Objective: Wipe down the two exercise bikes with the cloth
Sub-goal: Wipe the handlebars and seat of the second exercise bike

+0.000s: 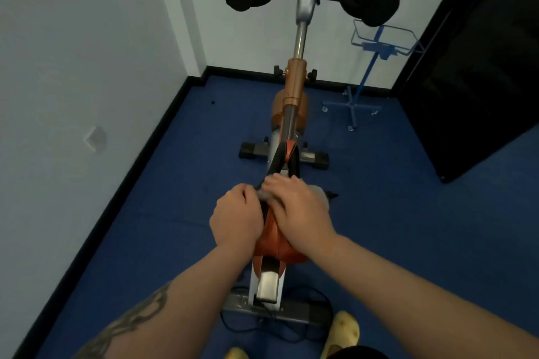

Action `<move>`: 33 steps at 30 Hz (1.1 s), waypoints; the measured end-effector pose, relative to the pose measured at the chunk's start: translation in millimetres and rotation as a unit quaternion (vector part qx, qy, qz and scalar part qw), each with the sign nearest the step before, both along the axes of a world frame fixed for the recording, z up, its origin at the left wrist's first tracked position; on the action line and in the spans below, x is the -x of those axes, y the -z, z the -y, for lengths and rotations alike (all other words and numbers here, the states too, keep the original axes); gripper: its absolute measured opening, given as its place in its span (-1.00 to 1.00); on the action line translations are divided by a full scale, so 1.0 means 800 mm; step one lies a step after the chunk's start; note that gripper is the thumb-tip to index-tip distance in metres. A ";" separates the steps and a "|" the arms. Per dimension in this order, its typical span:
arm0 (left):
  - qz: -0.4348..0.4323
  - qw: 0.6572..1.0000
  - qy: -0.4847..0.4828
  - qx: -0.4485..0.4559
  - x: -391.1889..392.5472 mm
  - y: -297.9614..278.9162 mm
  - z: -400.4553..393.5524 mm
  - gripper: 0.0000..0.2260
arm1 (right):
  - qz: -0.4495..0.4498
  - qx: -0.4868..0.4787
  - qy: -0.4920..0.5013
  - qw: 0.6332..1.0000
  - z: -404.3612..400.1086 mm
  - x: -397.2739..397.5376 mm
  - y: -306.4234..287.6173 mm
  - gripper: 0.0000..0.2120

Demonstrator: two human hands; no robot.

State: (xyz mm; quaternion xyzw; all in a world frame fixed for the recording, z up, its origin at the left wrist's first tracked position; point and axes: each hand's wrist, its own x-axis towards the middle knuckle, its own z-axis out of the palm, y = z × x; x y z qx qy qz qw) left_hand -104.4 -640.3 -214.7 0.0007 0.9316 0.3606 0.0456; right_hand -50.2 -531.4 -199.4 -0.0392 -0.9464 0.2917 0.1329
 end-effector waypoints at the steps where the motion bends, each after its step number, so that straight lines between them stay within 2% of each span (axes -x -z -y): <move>1: 0.000 1.000 -0.002 -0.001 0.000 0.000 -0.001 -0.68 | 0.004 -0.016 -0.042 0.999 -0.005 -0.005 0.002 -0.77; 3: -0.001 1.000 -0.003 0.000 -0.001 -0.001 -0.002 -0.64 | 0.058 -0.030 -0.062 0.996 -0.028 0.013 -0.002 -0.73; 4: -0.003 1.000 0.000 0.000 -0.002 -0.002 -0.002 -0.63 | 0.078 -0.027 -0.039 0.996 -0.037 0.025 -0.006 -0.73; 7: 0.000 1.000 0.010 -0.002 -0.001 -0.002 -0.001 -0.64 | 0.094 -0.007 0.113 0.989 -0.030 0.049 -0.012 -0.73; 9: 0.002 1.000 0.018 0.000 0.000 -0.002 -0.001 -0.65 | 0.108 -0.058 0.174 0.977 -0.009 0.042 -0.012 -0.69; 12: -0.001 0.999 0.033 -0.008 0.000 0.000 0.001 -0.67 | 0.101 -0.132 0.147 0.975 0.009 0.007 -0.008 -0.61; 14: -0.005 0.999 0.037 -0.017 0.002 0.000 0.000 -0.68 | 0.116 -0.107 0.110 0.981 0.000 -0.006 -0.014 -0.57; 16: -0.008 0.999 0.042 -0.010 0.003 0.001 0.000 -0.68 | 0.133 -0.048 0.099 0.985 -0.014 -0.005 -0.018 -0.62; 20: -0.011 0.999 0.048 -0.002 0.005 0.003 -0.001 -0.67 | 0.137 -0.002 0.170 0.976 -0.022 0.029 -0.013 -0.76; 24: -0.017 0.999 0.049 0.003 0.006 0.001 -0.002 -0.66 | 0.159 -0.079 0.236 0.956 -0.009 0.062 -0.008 -0.70; 27: -0.014 0.999 0.049 0.000 0.003 0.001 -0.001 -0.65 | 0.158 -0.094 0.199 0.963 -0.005 0.048 -0.013 -0.74; 30: -0.016 0.999 0.050 -0.008 0.002 0.000 -0.001 -0.64 | 0.115 -0.134 0.137 0.975 -0.005 0.009 -0.010 -0.76; 33: -0.015 0.999 0.051 -0.004 0.003 0.000 -0.002 -0.64 | 0.142 -0.124 0.147 0.971 -0.012 0.027 -0.009 -0.71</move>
